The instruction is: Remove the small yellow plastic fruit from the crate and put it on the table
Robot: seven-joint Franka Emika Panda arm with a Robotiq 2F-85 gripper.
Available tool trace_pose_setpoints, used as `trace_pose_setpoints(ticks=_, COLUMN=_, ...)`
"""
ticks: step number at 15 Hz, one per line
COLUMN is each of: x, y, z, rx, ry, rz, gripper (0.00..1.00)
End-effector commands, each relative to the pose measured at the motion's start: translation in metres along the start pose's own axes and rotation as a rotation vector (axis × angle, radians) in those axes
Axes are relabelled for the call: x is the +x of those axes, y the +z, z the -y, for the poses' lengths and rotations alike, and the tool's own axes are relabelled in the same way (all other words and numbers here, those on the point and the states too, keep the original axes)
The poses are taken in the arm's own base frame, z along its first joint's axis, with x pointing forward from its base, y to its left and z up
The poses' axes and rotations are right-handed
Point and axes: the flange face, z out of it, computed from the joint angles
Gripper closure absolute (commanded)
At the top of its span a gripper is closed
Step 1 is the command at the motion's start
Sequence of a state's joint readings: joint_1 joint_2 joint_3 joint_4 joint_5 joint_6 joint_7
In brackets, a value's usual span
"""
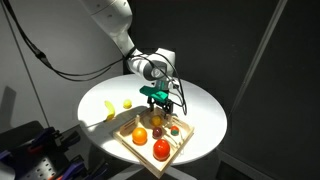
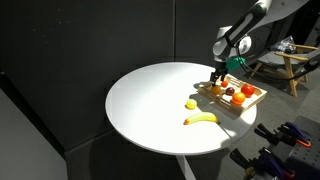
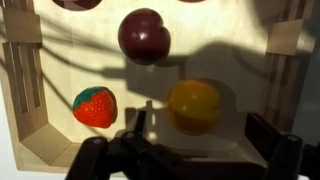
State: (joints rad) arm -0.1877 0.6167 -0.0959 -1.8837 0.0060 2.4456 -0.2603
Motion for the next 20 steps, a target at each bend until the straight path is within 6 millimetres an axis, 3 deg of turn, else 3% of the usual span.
trace_pose_setpoints(ticks=1, x=0.008, y=0.006, z=-0.009, rx=-0.008, ry=-0.016, rz=-0.009, gripper=0.0)
trace_pose_setpoints(ticks=14, x=0.019, y=0.026, z=-0.015, rx=-0.007, ry=-0.011, rz=-0.002, gripper=0.0)
trace_pose_setpoints(ticks=16, x=0.02, y=0.027, z=-0.015, rx=-0.008, ry=-0.012, rz=-0.001, gripper=0.26)
trace_pose_setpoints(ticks=20, x=0.021, y=0.029, z=-0.014, rx=-0.008, ry=-0.012, rz=0.004, gripper=0.6)
